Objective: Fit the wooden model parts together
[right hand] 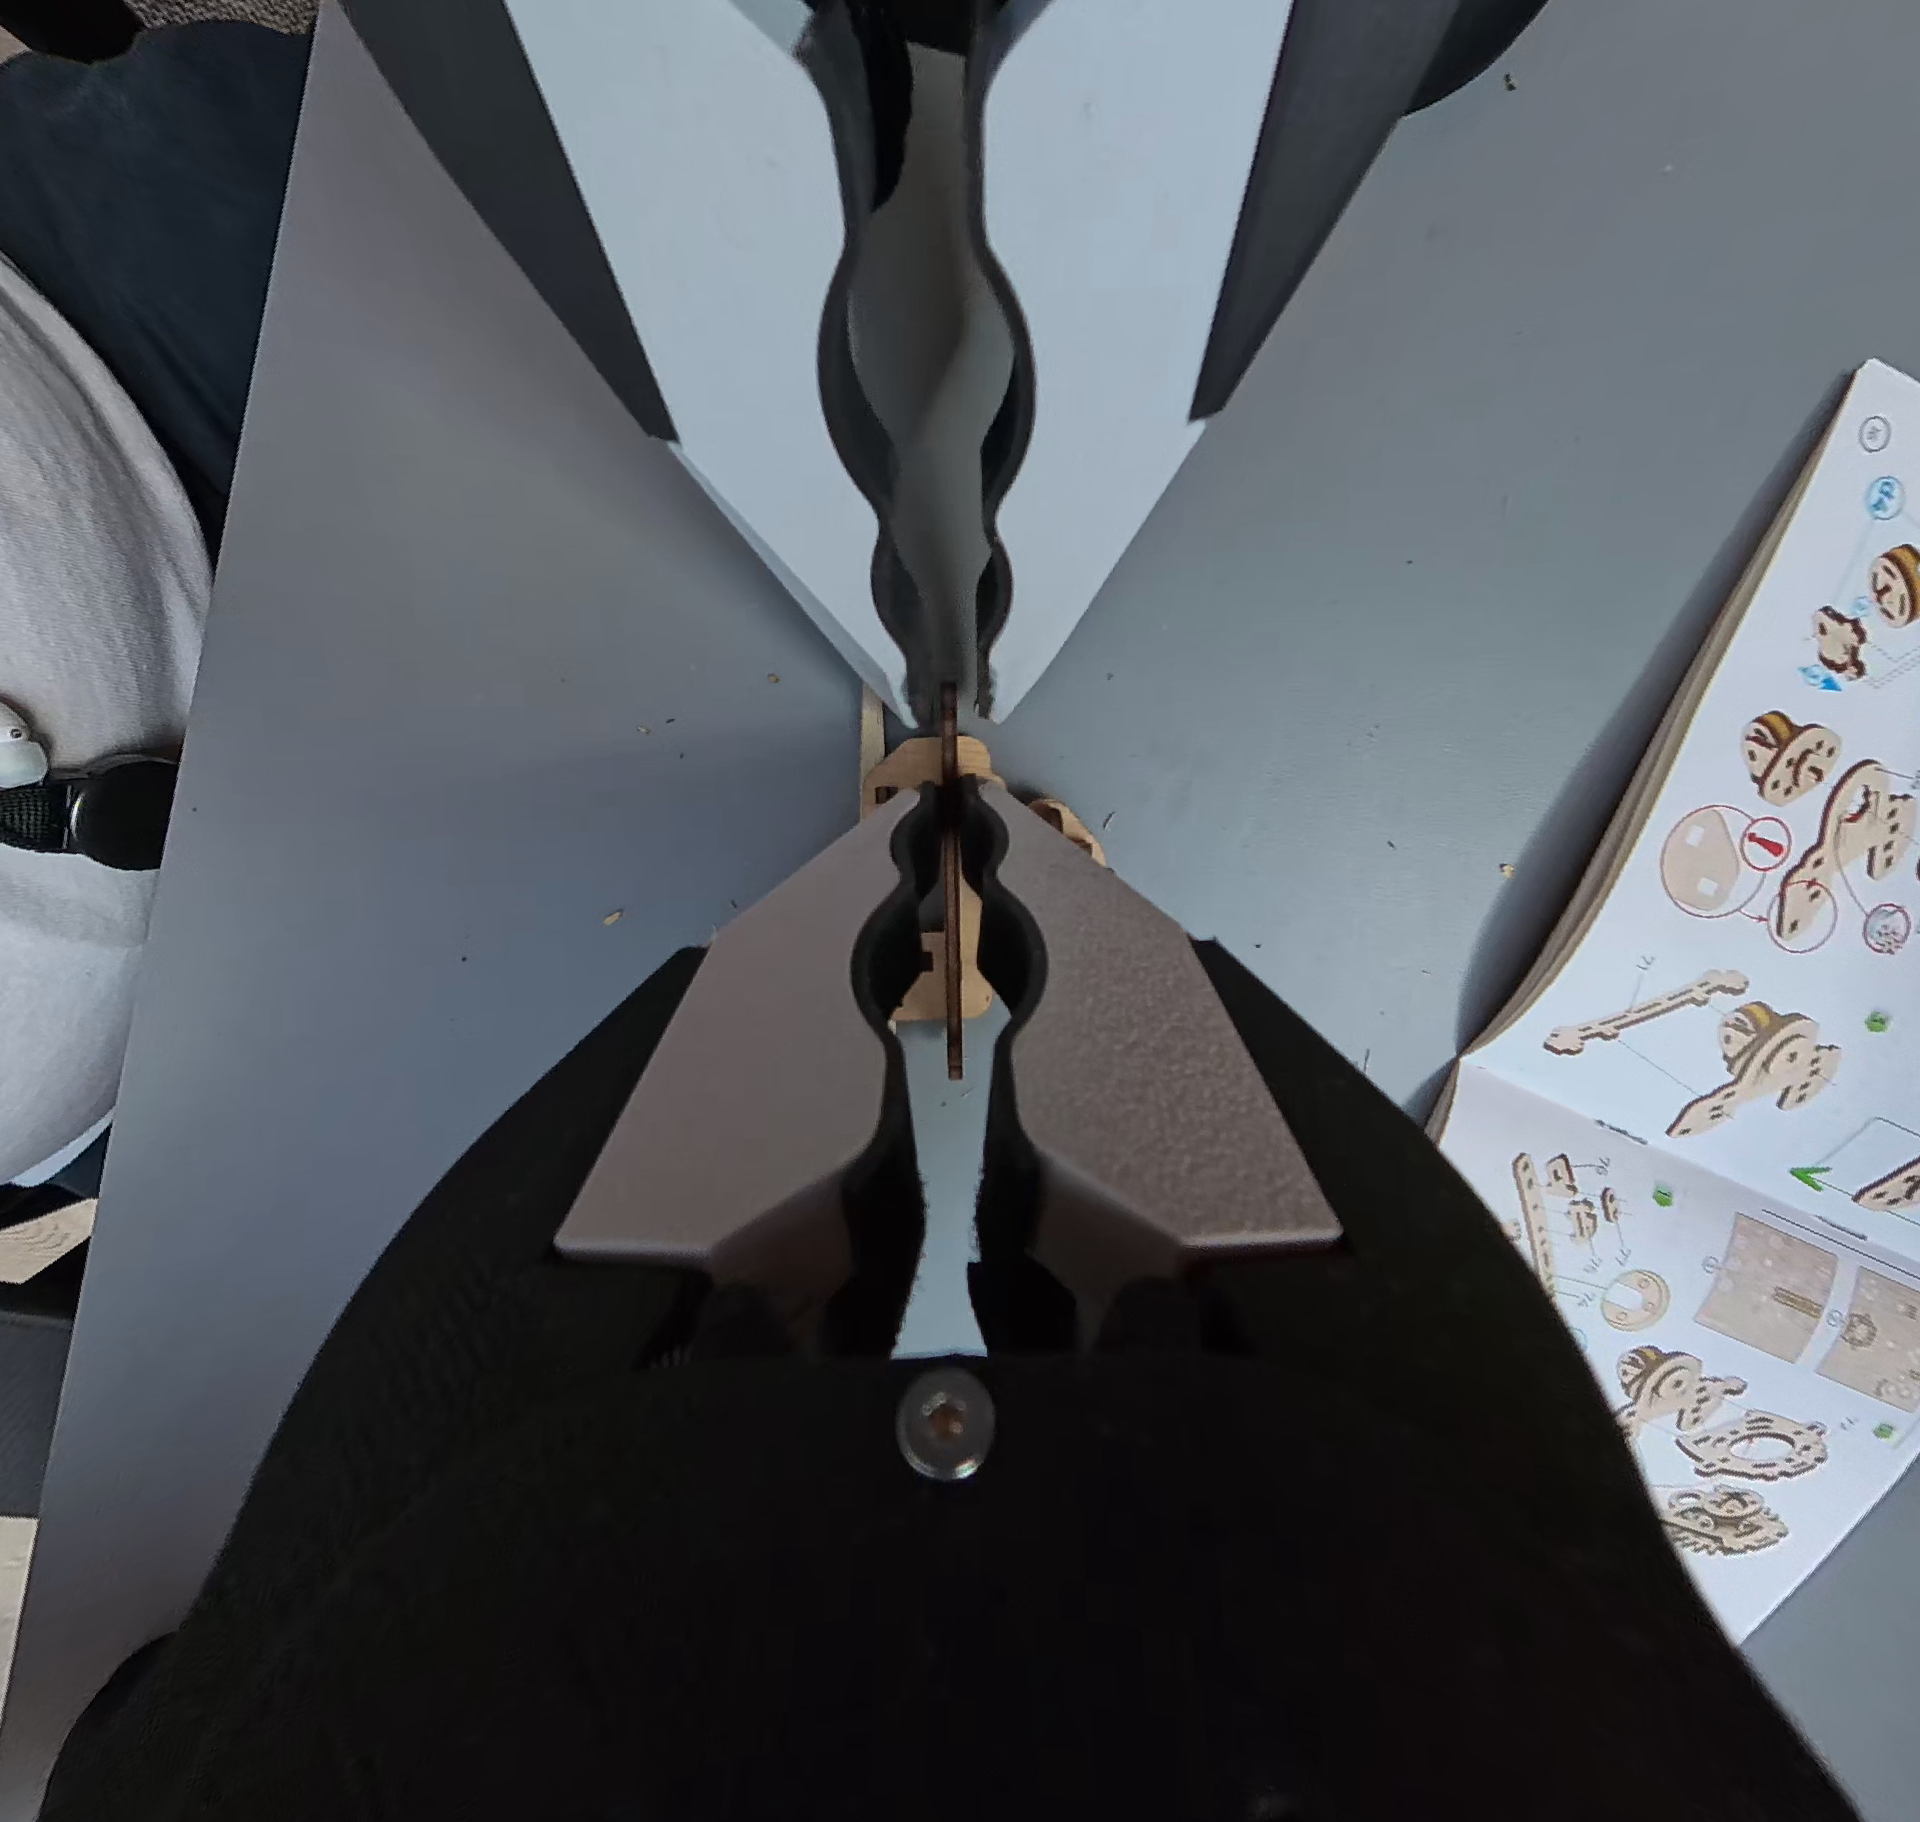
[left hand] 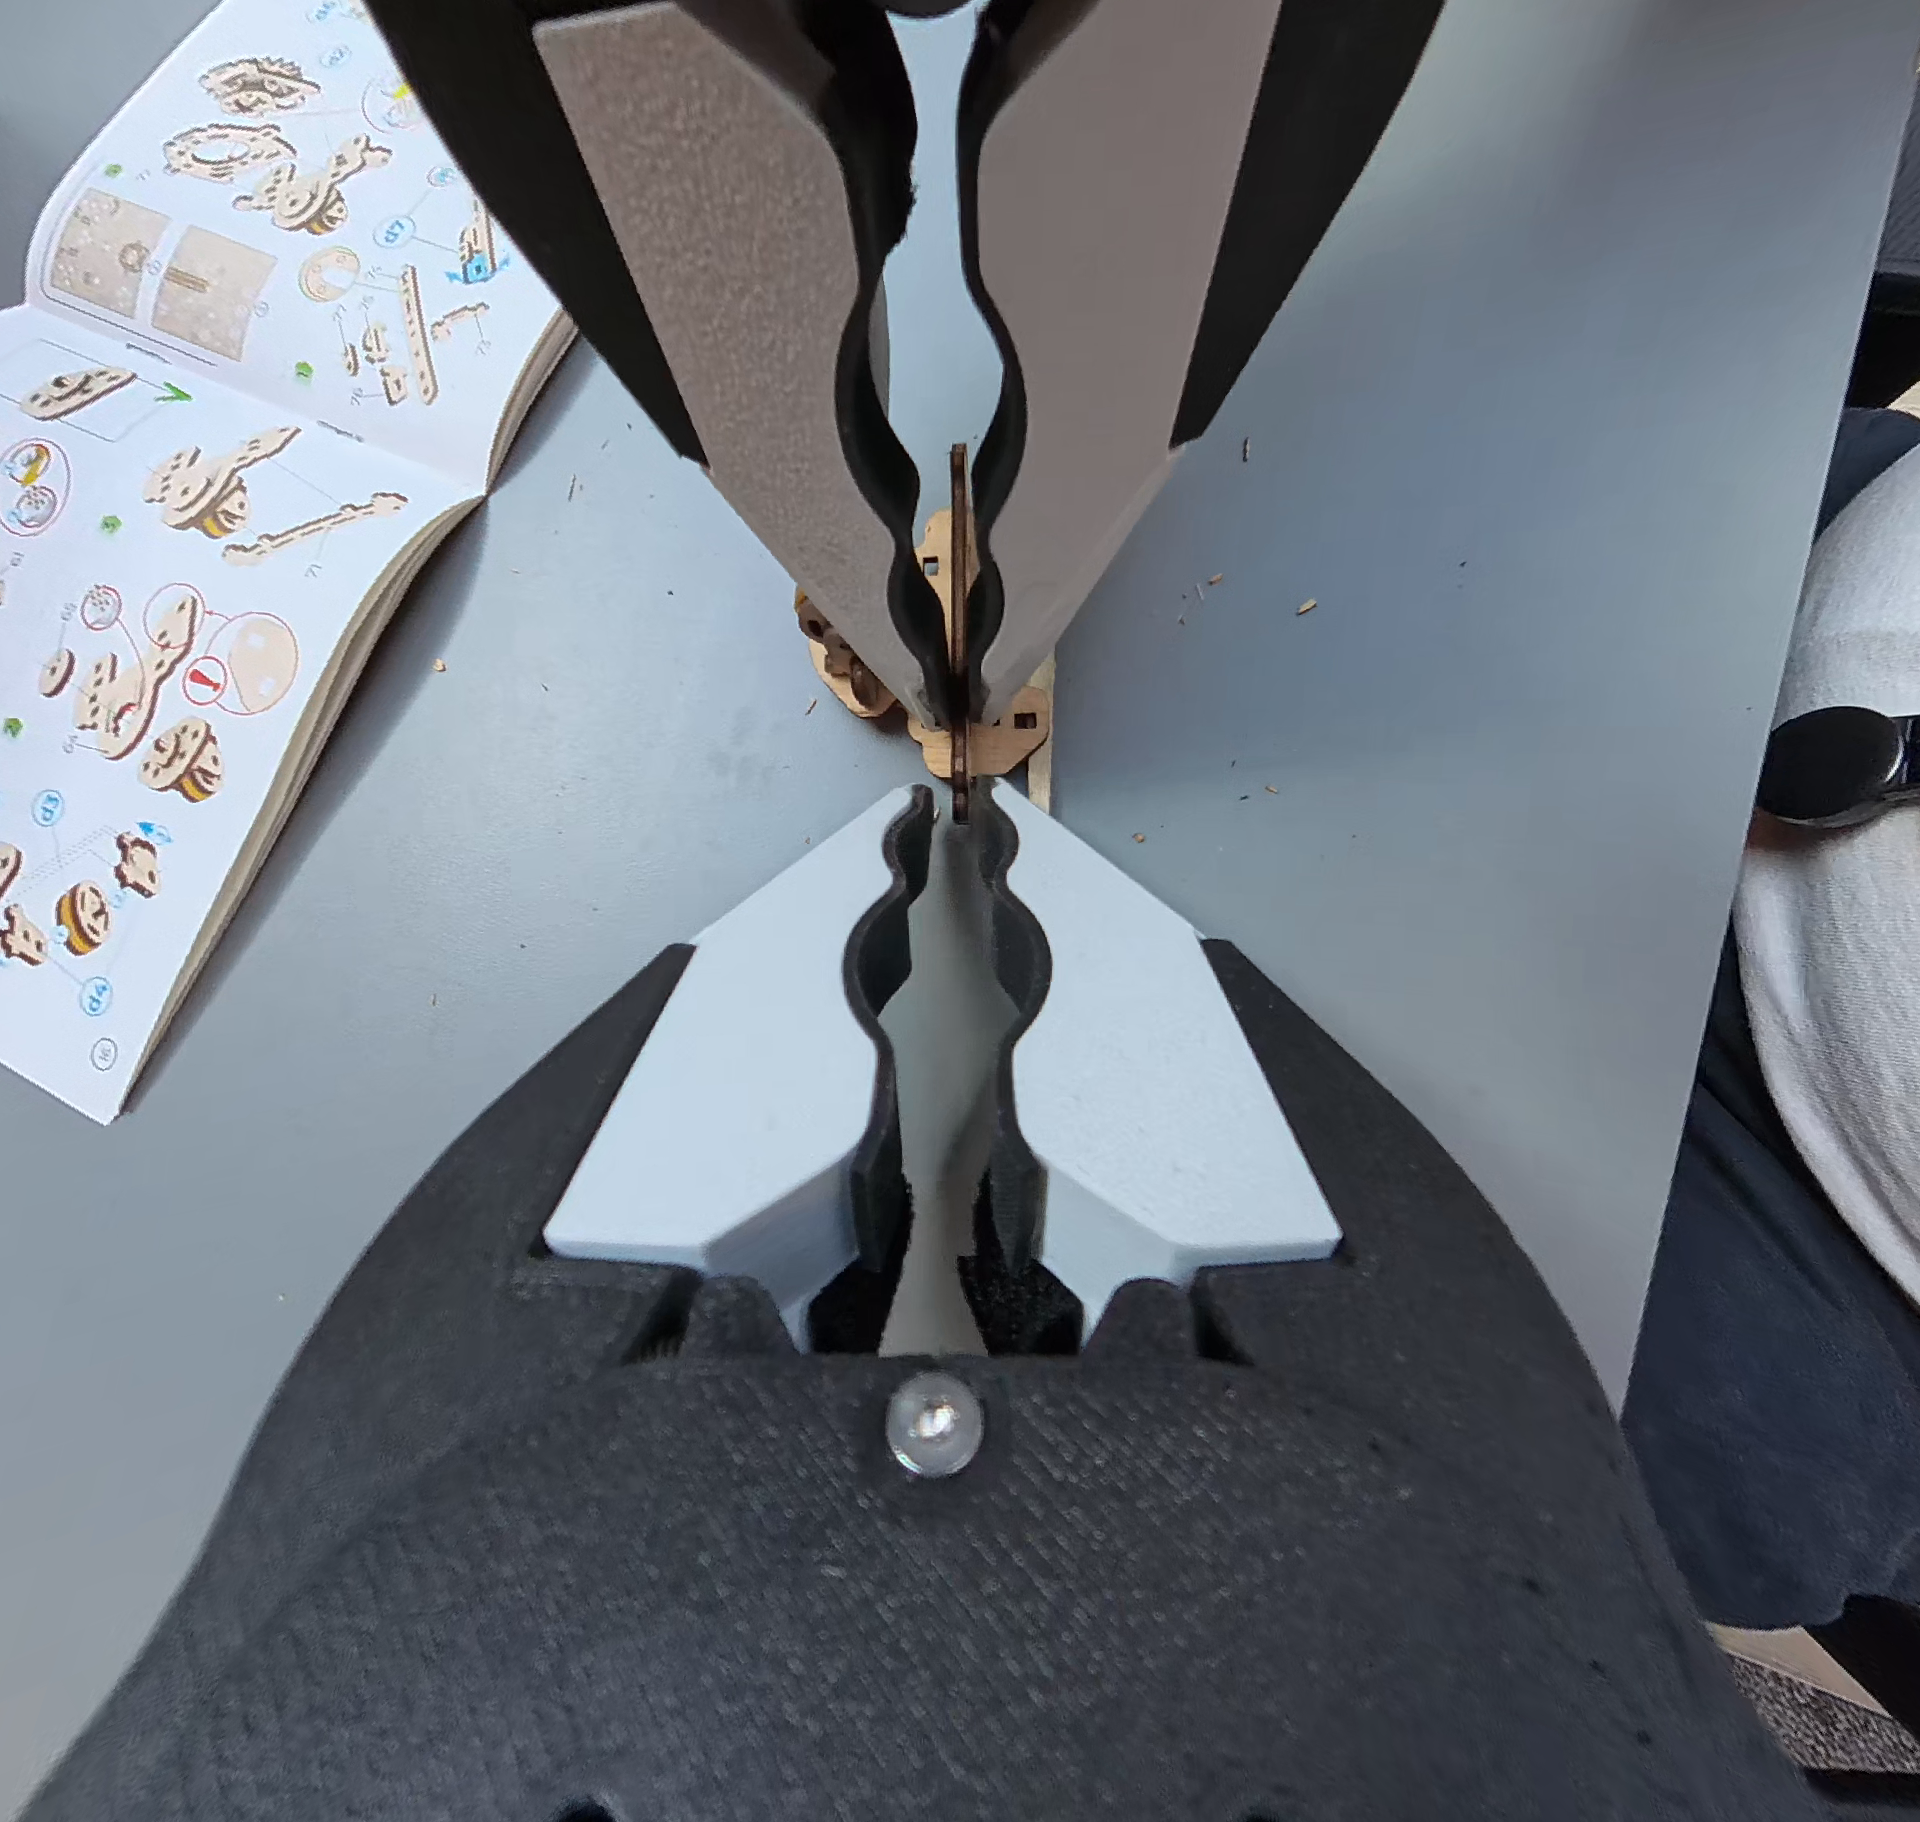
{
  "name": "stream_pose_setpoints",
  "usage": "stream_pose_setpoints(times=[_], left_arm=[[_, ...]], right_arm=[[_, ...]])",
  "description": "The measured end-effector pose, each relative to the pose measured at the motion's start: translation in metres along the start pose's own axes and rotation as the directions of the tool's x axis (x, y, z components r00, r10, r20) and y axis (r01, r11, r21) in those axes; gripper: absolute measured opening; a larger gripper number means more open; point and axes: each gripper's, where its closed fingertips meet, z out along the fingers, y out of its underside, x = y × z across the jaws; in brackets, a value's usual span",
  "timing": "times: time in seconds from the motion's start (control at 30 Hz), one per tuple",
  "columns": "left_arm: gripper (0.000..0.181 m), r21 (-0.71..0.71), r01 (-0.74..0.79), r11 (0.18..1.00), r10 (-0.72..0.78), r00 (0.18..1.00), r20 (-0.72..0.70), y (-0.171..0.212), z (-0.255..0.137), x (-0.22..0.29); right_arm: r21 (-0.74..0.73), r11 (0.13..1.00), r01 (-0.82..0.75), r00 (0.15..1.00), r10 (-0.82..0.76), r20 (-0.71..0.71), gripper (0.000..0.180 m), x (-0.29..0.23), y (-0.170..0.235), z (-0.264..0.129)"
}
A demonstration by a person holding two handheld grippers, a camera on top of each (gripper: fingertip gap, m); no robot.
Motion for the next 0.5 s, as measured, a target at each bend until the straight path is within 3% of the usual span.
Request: stream_pose_setpoints(times=[0.5], left_arm=[[0.001,0.012,0.007,1.0,-0.007,1.0,-0.02,-0.002,-0.0017,0.0015]], right_arm=[[0.031,0.999,-0.028,0.999,0.027,0.032,0.002,-0.0018,-0.0046,-0.0012]])
